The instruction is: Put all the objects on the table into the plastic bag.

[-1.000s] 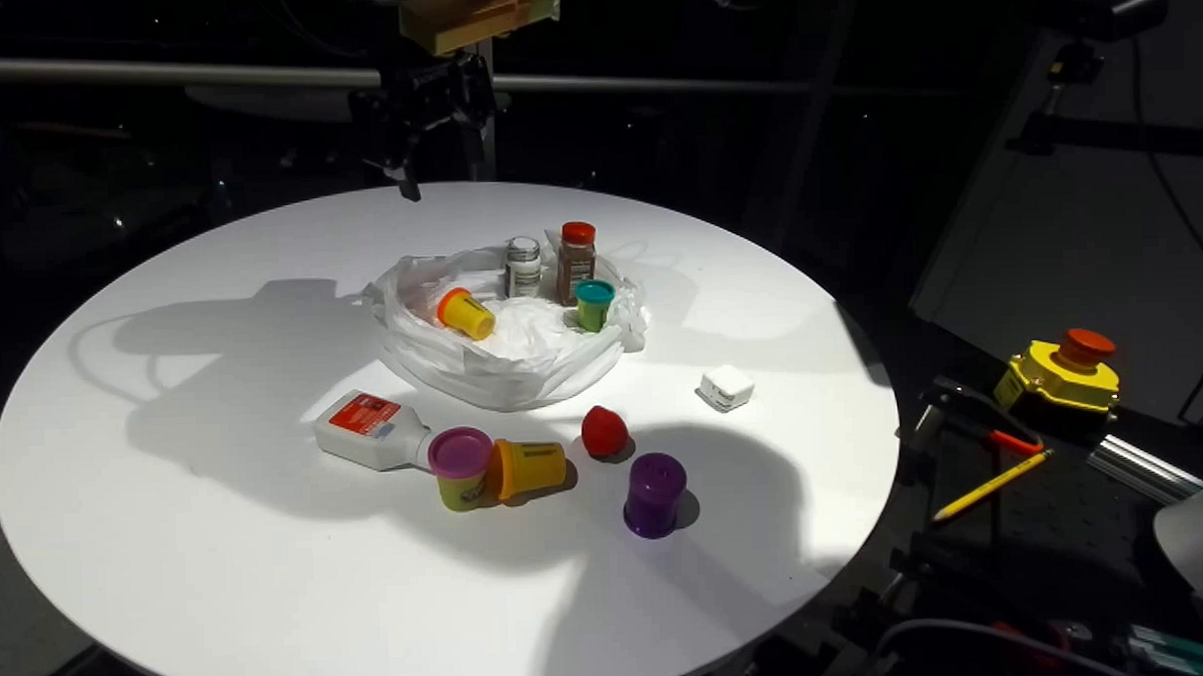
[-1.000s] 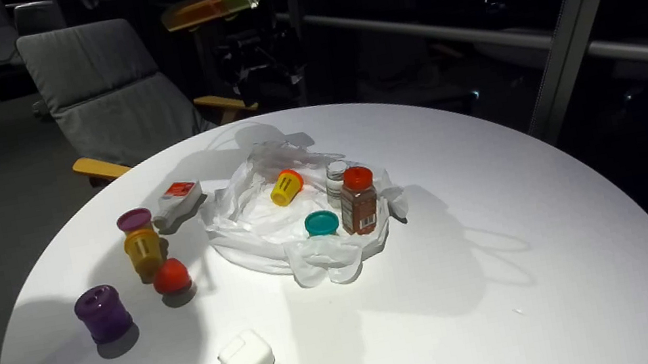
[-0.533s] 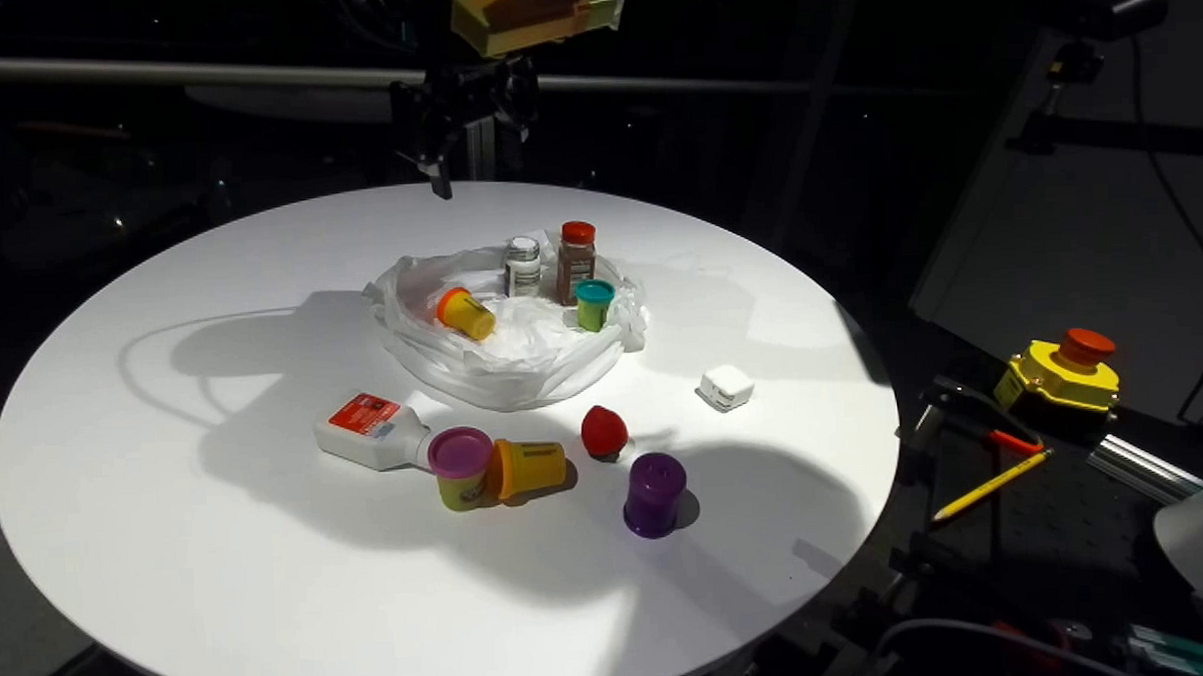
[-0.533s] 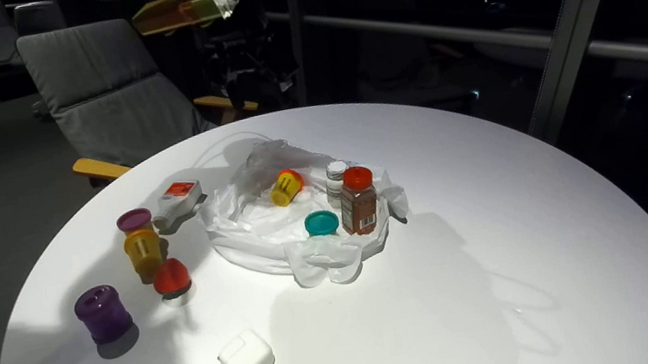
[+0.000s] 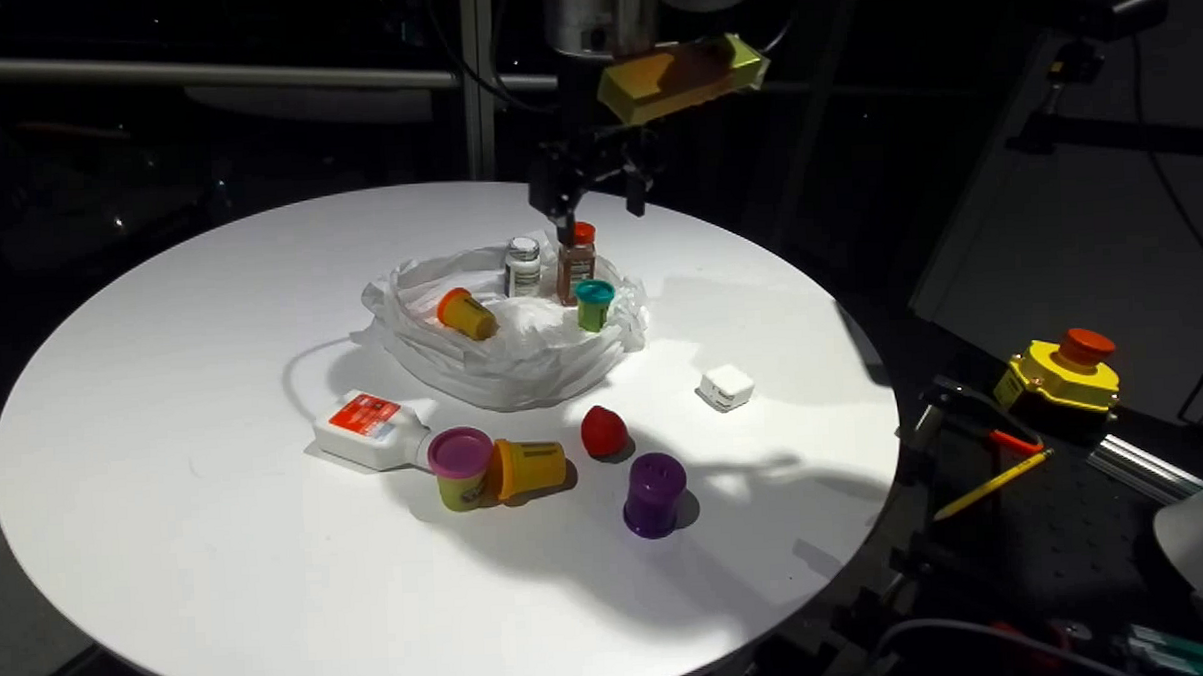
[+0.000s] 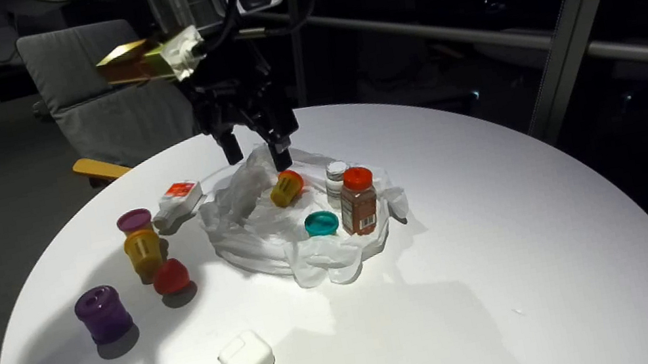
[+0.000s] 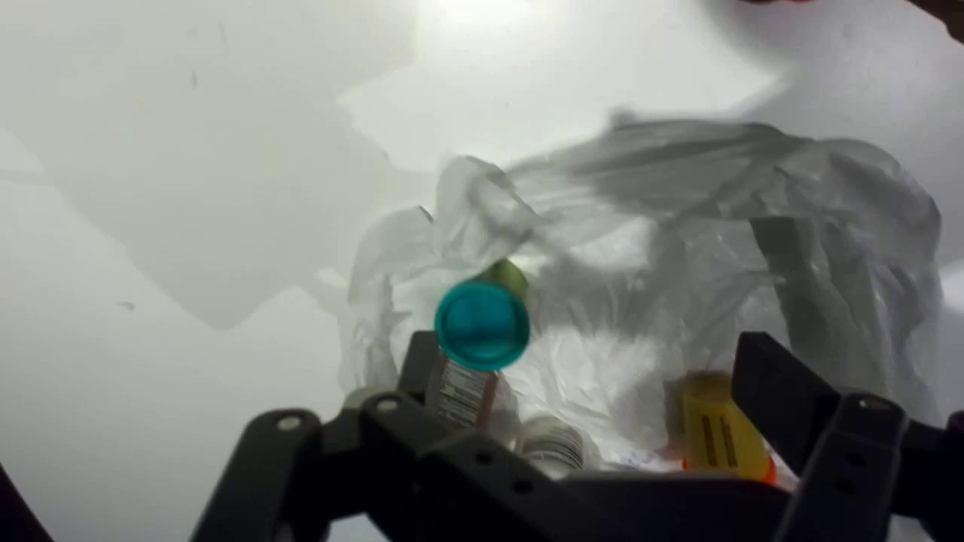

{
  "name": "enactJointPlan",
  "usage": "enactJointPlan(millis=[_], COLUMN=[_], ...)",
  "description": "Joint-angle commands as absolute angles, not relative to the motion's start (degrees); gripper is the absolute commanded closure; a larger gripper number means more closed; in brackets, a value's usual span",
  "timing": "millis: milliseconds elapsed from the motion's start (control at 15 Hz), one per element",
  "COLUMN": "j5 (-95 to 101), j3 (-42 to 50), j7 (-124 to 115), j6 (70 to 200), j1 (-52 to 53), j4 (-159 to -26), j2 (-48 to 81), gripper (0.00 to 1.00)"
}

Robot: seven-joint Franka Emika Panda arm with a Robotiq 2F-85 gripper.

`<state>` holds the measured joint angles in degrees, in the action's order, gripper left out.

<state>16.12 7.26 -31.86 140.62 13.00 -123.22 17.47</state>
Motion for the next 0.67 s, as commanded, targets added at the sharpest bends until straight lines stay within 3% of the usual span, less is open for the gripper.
enactJointPlan(millis=[0,133,200,600], j5=[21.9,25.9,22.8,24.6], j3=[8.0,7.6,5.9,4.9], j7=[-36.9,-37.2,-35.8,-36.2], j6=[142.1,141.5,140.5,140.6], j1=[12.4,11.4,10.3,8.9], j4=[-137.8,-144.5,-136.4,-143.4], j2=[7.0,1.5,9.5,3.1], gripper=[0.0,0.0,0.0,0.0])
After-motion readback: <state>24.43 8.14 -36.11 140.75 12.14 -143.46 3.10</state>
